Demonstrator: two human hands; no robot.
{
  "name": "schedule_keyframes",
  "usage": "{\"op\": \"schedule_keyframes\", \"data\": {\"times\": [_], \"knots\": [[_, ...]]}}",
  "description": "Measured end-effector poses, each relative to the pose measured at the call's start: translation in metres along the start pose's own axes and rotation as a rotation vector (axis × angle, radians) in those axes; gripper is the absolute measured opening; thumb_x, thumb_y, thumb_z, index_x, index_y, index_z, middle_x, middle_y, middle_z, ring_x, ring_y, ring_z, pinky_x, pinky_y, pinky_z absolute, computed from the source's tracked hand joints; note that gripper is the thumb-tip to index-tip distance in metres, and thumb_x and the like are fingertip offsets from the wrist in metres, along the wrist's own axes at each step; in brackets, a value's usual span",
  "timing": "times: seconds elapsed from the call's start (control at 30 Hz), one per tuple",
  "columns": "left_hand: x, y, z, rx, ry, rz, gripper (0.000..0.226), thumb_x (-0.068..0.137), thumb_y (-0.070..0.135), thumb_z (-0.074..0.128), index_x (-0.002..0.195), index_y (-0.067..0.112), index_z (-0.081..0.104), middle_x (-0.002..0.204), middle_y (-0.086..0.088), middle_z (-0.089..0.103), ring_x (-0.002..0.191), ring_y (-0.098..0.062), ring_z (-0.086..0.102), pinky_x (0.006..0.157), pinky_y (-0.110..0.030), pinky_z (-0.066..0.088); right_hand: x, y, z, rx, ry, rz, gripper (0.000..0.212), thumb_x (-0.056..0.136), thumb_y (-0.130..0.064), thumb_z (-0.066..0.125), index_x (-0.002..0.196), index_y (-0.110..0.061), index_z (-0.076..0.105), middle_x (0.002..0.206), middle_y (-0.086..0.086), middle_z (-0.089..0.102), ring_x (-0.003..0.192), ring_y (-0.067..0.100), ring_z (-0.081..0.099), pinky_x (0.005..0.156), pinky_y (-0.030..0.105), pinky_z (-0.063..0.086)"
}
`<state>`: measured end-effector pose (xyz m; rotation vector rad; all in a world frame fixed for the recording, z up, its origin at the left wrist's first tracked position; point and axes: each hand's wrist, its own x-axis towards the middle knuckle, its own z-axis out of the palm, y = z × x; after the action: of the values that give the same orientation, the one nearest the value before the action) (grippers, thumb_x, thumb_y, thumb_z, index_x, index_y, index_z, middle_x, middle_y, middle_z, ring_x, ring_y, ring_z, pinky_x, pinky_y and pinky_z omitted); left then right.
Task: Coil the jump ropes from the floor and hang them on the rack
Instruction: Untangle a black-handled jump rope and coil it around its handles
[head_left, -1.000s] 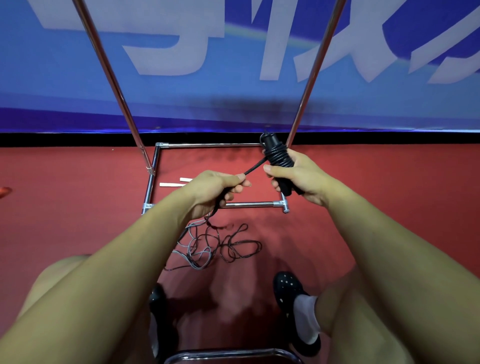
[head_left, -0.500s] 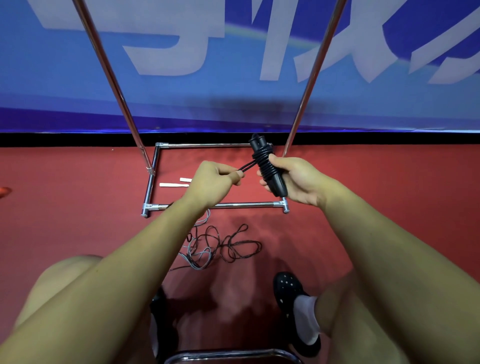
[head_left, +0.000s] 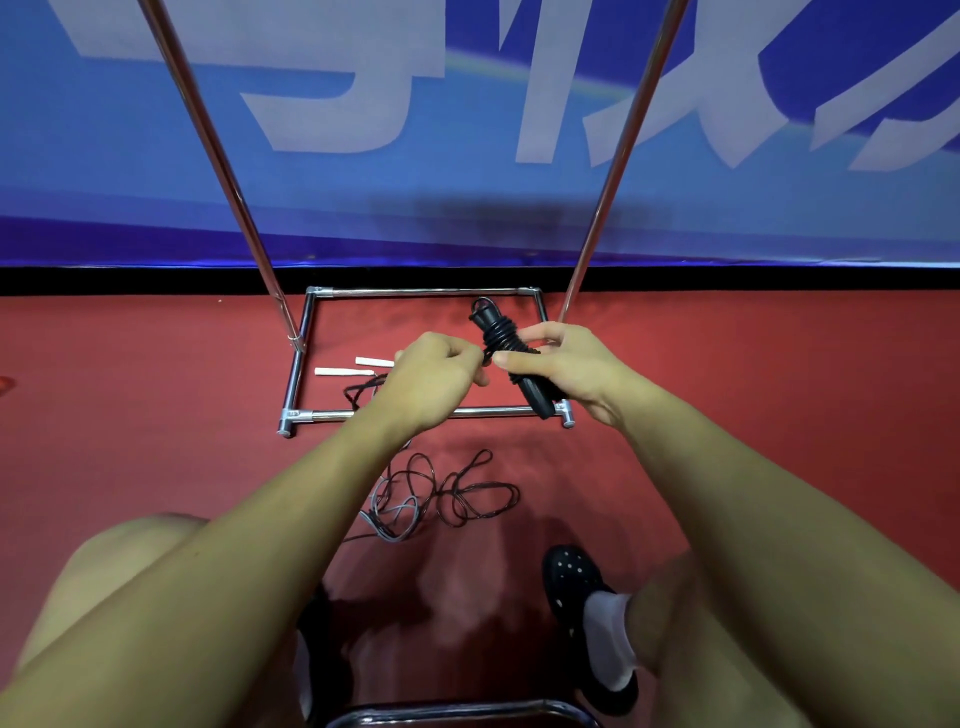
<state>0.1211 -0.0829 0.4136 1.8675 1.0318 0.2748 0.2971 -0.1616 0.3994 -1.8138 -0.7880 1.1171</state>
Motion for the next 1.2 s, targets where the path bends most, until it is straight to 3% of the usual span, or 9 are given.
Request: {"op": "schedule_keyframes", "data": {"times": [0.07,0.2,0.3,0.53,0.63,0.83,0.93,1.07,1.2], "knots": [[-0.002,0.003,-0.001,-0.066,0.007,-0.050,0.058,0.105,0.046,0.041,0.071,0.013,0.075,0.038,0.010,0.046,0.054,-0.023,0.045,0.061,-0.035,0.041,-0.003,-0.003,0.002,-0.082,0.031,-0.044,0.048,0.070,-0.027,0.095,0.108,-0.019,0.068,0.072,-0.007,0.072,0.066,0.005,0.071,0.067,0.021,0.053],[0.002,0.001,-0.001,-0.182,0.040,-0.136,0.077,0.095,0.070,0.047,0.076,0.003,0.078,0.055,0.005,0.068,0.059,-0.011,0.052,0.061,-0.027,0.039,-0.003,-0.002,0.008,-0.252,0.038,-0.123,0.058,0.060,-0.034,0.099,0.104,-0.024,0.063,0.084,0.005,0.071,0.072,0.015,0.068,0.074,0.037,0.056],[0.004,-0.004,-0.003,-0.217,0.078,-0.154,0.071,0.090,0.061,0.065,0.070,-0.006,0.072,0.037,0.008,0.043,0.039,-0.008,0.028,0.049,-0.025,0.026,-0.006,-0.004,0.011,-0.280,0.012,-0.144,0.059,0.062,-0.033,0.098,0.107,-0.023,0.061,0.086,0.003,0.071,0.073,0.013,0.068,0.082,0.042,0.059],[0.004,-0.006,-0.010,-0.286,-0.051,-0.080,0.051,0.086,0.063,0.068,0.074,0.015,0.081,0.057,0.007,0.060,0.056,-0.011,0.039,0.062,-0.024,0.034,-0.010,-0.005,-0.006,0.174,-0.280,-0.021,0.064,0.079,-0.028,0.086,0.132,-0.020,0.053,0.115,0.012,0.074,0.108,0.030,0.071,0.106,0.061,0.048],[0.003,-0.006,-0.006,-0.328,-0.110,-0.059,0.050,0.089,0.058,0.067,0.071,0.012,0.078,0.050,0.006,0.055,0.048,-0.009,0.037,0.051,-0.022,0.030,-0.018,-0.006,-0.004,0.265,-0.466,-0.003,0.045,0.094,-0.007,0.068,0.135,-0.012,0.051,0.120,0.019,0.068,0.100,0.035,0.074,0.088,0.045,0.061],[0.004,-0.003,-0.003,-0.520,-0.251,-0.080,0.048,0.091,0.055,0.067,0.086,0.008,0.074,0.080,-0.009,0.062,0.050,-0.015,0.047,0.044,-0.020,0.039,-0.020,-0.014,-0.005,0.200,-0.394,-0.086,0.023,0.099,-0.003,0.059,0.120,-0.014,0.059,0.091,0.012,0.072,0.062,0.014,0.066,0.059,0.025,0.054],[0.002,-0.001,-0.004,-0.484,-0.282,-0.117,0.044,0.094,0.057,0.062,0.092,0.014,0.071,0.069,-0.001,0.054,0.043,-0.011,0.039,0.038,-0.018,0.029,-0.019,-0.015,-0.006,0.202,-0.375,-0.090,0.026,0.099,-0.002,0.059,0.124,-0.011,0.057,0.097,0.021,0.068,0.059,0.014,0.062,0.057,0.024,0.050],[0.004,-0.002,-0.009,-0.546,-0.396,-0.316,0.055,0.097,0.065,0.047,0.098,0.011,0.060,0.055,0.003,0.036,0.035,-0.006,0.027,0.031,-0.015,0.019,-0.007,-0.009,-0.012,0.194,-0.281,-0.074,0.035,0.096,-0.008,0.065,0.127,0.005,0.054,0.085,0.011,0.062,0.057,0.020,0.056,0.057,0.028,0.050],[0.003,-0.005,-0.013,-0.503,-0.615,-0.398,0.064,0.106,0.053,0.029,0.096,0.003,0.067,0.056,-0.008,0.055,0.031,-0.009,0.038,0.030,-0.017,0.026,-0.006,-0.009,-0.010,0.209,-0.261,-0.088,0.038,0.099,-0.008,0.062,0.133,0.005,0.052,0.094,0.001,0.076,0.063,0.020,0.059,0.063,0.027,0.053]]}}
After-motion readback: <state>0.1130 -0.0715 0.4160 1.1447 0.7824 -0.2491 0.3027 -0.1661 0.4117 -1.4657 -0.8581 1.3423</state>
